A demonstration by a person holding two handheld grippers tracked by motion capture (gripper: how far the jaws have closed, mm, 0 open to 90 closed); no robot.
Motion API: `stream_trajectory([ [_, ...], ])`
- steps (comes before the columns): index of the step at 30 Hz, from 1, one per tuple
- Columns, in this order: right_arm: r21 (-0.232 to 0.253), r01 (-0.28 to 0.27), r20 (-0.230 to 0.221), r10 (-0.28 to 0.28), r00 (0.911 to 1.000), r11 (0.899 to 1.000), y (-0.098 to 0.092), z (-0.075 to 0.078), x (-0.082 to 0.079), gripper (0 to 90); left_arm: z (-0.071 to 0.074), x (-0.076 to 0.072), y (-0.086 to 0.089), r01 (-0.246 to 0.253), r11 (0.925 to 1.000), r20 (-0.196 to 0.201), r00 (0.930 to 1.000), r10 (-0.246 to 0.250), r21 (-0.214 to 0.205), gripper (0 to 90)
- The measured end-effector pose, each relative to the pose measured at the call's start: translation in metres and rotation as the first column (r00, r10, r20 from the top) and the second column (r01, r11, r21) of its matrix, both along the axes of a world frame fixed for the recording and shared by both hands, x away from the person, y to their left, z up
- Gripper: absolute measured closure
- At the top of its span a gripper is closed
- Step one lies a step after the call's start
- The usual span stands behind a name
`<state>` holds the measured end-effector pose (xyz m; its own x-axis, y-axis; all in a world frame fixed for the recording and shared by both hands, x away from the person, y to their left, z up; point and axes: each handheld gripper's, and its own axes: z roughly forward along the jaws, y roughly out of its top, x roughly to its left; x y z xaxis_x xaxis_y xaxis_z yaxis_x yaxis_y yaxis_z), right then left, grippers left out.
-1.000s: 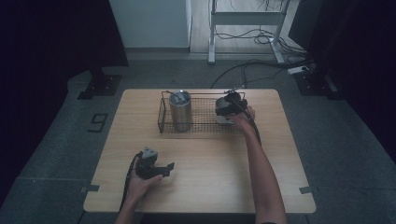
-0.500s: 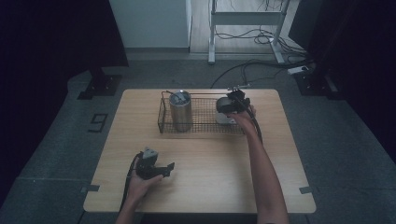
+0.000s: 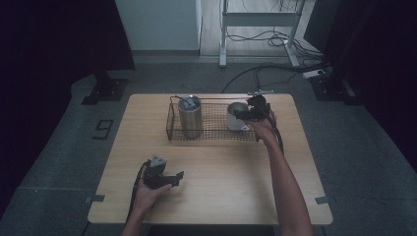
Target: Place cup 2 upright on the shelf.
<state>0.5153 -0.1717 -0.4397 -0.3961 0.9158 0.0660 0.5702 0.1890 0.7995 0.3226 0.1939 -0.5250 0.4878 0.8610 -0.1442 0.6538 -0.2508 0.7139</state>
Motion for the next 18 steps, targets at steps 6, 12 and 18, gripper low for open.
stream_trajectory([
  [6,0.017,-0.012,0.017,0.012,0.9998,1.0,-0.006,0.003,-0.02,9.8,0.0,0.0,0.001,-0.001,1.0,-0.003,1.0,0.001,-0.002,14.9],
  [12,0.022,-0.02,0.026,0.02,0.9995,1.0,-0.012,0.001,-0.039,13.1,0.0,0.0,0.003,-0.004,1.0,-0.006,1.0,0.004,-0.005,14.9],
  [18,0.036,-0.041,0.04,0.039,0.9984,0.999,-0.016,-0.003,-0.059,13.2,0.002,0.0,0.005,-0.009,0.9999,-0.003,1.0,0.009,-0.01,14.9],
])
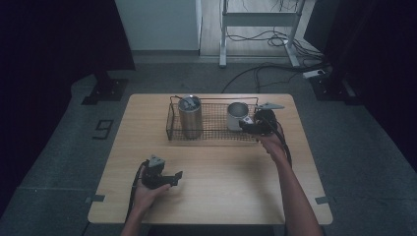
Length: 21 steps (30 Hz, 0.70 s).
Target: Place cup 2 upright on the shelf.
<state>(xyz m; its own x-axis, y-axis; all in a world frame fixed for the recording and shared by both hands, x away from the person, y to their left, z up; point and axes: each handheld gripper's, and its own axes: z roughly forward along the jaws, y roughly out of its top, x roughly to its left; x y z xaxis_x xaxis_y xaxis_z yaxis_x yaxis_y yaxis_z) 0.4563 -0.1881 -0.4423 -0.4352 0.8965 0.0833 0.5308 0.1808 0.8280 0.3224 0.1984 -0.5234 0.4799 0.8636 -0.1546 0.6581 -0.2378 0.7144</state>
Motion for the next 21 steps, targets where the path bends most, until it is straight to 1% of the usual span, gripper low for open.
stream_trajectory([
  [1,0.0,-0.002,-0.003,0.002,1.0,1.0,0.0,0.0,-0.003,13.3,0.0,0.0,0.0,-0.001,1.0,0.0,1.0,0.001,0.0,14.9],
  [3,0.002,-0.013,0.017,0.013,0.9998,1.0,-0.002,-0.002,-0.011,13.9,0.0,0.0,0.001,-0.002,1.0,-0.001,1.0,0.002,-0.001,14.9],
  [5,0.01,-0.017,0.015,0.017,0.9997,1.0,-0.003,-0.003,-0.017,13.7,0.0,0.0,0.001,-0.002,1.0,-0.001,1.0,0.002,0.0,14.9],
  [7,0.017,-0.021,0.032,0.021,0.9993,1.0,-0.005,-0.005,-0.025,14.4,0.0,0.0,0.001,-0.001,1.0,-0.002,1.0,0.001,-0.001,14.9],
  [9,0.018,-0.026,0.035,0.025,0.9991,0.999,-0.007,-0.007,-0.032,14.5,0.0,0.0,0.001,-0.001,1.0,-0.002,1.0,0.001,0.001,14.9],
  [16,0.043,-0.019,0.058,0.017,0.9982,0.999,-0.017,-0.014,-0.059,15.6,-0.001,0.0,0.0,0.003,1.0,-0.006,1.0,-0.003,0.006,14.9],
  [21,0.053,-0.01,0.06,0.007,0.9982,0.999,-0.022,-0.022,-0.075,16.2,-0.002,0.0,-0.001,0.003,0.9999,-0.007,1.0,-0.003,0.01,14.9],
])
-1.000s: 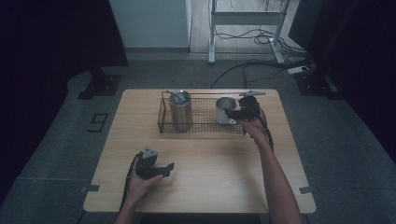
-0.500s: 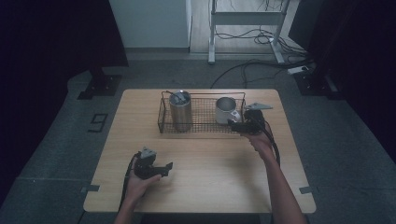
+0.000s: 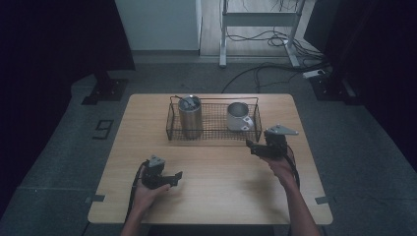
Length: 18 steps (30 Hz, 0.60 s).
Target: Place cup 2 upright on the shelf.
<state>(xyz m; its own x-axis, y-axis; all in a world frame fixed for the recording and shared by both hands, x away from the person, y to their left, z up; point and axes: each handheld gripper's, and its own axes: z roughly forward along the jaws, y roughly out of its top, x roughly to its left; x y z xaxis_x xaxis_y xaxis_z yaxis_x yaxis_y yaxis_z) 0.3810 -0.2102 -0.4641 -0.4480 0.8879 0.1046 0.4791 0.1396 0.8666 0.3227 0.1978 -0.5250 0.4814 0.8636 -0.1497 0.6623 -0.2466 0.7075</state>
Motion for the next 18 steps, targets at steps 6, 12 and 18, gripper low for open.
stream_trajectory([
  [6,0.006,0.001,-0.017,-0.001,0.9998,1.0,-0.007,-0.017,-0.017,16.7,0.0,0.0,0.0,0.001,1.0,0.002,1.0,-0.001,0.001,14.9],
  [12,0.011,0.009,-0.04,-0.009,0.9992,1.0,-0.014,-0.037,-0.03,17.2,0.001,0.0,0.0,-0.003,1.0,0.004,1.0,0.003,0.0,14.9],
  [18,0.011,0.013,-0.059,-0.013,0.9982,1.0,-0.016,-0.049,-0.034,17.3,-0.001,0.0,-0.001,-0.001,1.0,-0.001,1.0,0.001,0.005,14.9],
])
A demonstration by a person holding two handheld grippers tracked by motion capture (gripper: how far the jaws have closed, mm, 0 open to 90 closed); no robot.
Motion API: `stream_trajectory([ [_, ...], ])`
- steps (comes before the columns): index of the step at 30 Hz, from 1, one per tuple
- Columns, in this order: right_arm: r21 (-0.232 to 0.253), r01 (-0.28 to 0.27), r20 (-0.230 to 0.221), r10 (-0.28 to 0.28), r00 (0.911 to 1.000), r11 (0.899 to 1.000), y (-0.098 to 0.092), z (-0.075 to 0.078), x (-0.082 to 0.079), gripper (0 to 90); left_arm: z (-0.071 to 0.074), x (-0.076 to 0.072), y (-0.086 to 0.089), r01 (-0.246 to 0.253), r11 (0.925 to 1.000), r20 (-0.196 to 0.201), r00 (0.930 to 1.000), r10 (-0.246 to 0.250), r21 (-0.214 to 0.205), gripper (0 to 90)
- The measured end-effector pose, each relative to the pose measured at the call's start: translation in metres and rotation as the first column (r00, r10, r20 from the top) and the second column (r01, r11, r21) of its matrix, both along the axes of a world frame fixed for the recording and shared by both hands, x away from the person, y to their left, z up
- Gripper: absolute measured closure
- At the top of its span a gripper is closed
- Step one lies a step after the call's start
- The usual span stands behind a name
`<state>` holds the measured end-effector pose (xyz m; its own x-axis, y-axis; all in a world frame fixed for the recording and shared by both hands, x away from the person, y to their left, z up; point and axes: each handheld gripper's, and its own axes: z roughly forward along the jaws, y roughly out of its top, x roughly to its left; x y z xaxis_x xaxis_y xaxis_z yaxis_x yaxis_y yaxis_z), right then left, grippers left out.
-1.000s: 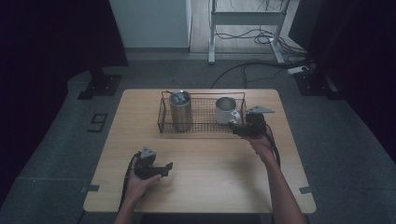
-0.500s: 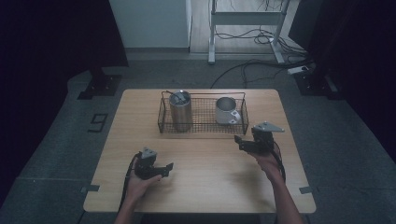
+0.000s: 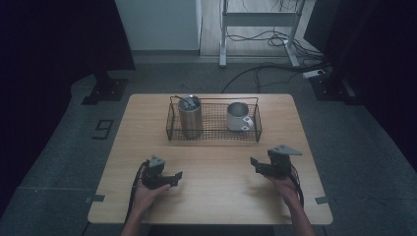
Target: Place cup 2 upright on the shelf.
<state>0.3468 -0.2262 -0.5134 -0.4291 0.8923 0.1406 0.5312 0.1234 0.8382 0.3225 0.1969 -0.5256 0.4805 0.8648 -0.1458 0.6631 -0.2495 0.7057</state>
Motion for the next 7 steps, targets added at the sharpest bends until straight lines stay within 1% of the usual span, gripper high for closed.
stream_trajectory([
  [3,0.01,-0.001,0.007,0.001,1.0,1.0,0.0008,-0.0002,0.0001,17.3,-0.0003,0.0,-0.0005,0.001,1.0,-0.003,1.0,-0.001,0.001,14.9],
  [6,-0.011,0.002,0.011,-0.002,0.9999,1.0,0.0016,0.0,0.0003,17.2,-0.0002,0.0001,-0.0003,0.001,1.0,-0.002,1.0,-0.001,0.0,14.9],
  [7,-0.011,0.003,0.012,-0.002,0.9999,1.0,0.001,0.0001,0.0002,17.2,-0.0001,0.0001,-0.0002,-0.001,1.0,-0.001,1.0,0.001,0.0,14.9],
])
